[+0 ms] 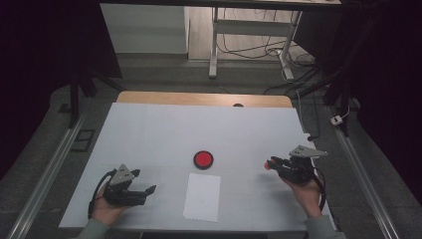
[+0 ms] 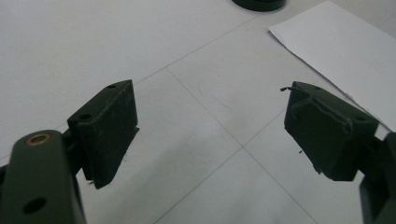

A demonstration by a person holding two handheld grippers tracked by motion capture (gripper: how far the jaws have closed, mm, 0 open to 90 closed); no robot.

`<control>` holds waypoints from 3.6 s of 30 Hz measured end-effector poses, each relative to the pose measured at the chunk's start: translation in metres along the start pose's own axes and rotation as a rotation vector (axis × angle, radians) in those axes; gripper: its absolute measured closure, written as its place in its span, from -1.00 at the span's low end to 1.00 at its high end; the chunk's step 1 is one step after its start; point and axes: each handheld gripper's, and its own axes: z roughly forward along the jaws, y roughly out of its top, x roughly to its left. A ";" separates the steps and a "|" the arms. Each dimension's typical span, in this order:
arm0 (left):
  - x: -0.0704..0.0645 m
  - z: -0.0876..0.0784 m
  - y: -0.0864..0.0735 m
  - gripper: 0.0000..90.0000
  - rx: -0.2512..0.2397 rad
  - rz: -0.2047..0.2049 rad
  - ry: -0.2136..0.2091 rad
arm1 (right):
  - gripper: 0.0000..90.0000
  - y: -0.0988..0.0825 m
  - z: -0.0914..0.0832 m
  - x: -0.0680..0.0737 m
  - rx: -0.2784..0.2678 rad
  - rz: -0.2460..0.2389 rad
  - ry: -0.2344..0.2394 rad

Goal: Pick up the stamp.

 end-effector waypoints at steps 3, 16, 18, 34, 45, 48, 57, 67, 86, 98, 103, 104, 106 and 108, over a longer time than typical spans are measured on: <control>0.000 0.000 0.000 -0.60 0.002 0.001 -0.001 | 0.59 0.002 0.000 0.002 -0.007 0.006 0.015; 0.000 0.001 0.000 -0.60 0.004 0.001 0.000 | 0.59 0.007 0.000 0.010 -0.030 -0.003 0.039; 0.000 0.001 0.000 -0.60 0.004 0.002 0.001 | 0.59 0.007 0.001 0.011 -0.034 -0.005 0.045; 0.000 0.001 0.000 -0.61 0.009 0.002 -0.003 | 0.59 0.012 0.004 0.021 -0.042 -0.018 0.074; 0.000 0.002 0.000 -0.61 0.011 0.003 -0.004 | 0.59 0.014 0.010 0.029 -0.039 -0.040 0.094; -0.001 0.002 0.000 -0.60 0.010 0.003 -0.004 | 0.59 0.013 0.011 0.031 -0.043 -0.039 0.097; -0.001 0.002 0.000 -0.60 0.013 0.005 -0.006 | 0.59 0.015 0.015 0.038 -0.041 -0.051 0.110; -0.001 0.002 0.000 -0.60 0.015 0.008 -0.005 | 0.59 0.019 0.019 0.050 -0.050 -0.073 0.135; -0.001 0.003 0.000 -0.60 0.016 0.010 -0.009 | 0.59 0.022 0.030 0.068 -0.041 -0.106 0.168; -0.001 0.003 0.000 -0.60 0.016 0.009 -0.009 | 0.59 0.022 0.038 0.078 -0.035 -0.118 0.192; -0.002 0.003 0.000 -0.60 0.018 0.012 -0.008 | 0.59 0.023 0.042 0.084 -0.028 -0.126 0.209; -0.002 0.003 0.000 -0.60 0.018 0.012 -0.008 | 0.59 0.023 0.043 0.085 -0.028 -0.129 0.211; -0.002 0.003 0.000 -0.60 0.017 0.011 -0.008 | 0.59 0.023 0.045 0.087 -0.023 -0.131 0.217; -0.002 0.004 0.000 -0.60 0.017 0.011 -0.006 | 0.59 0.023 0.047 0.090 -0.028 -0.128 0.222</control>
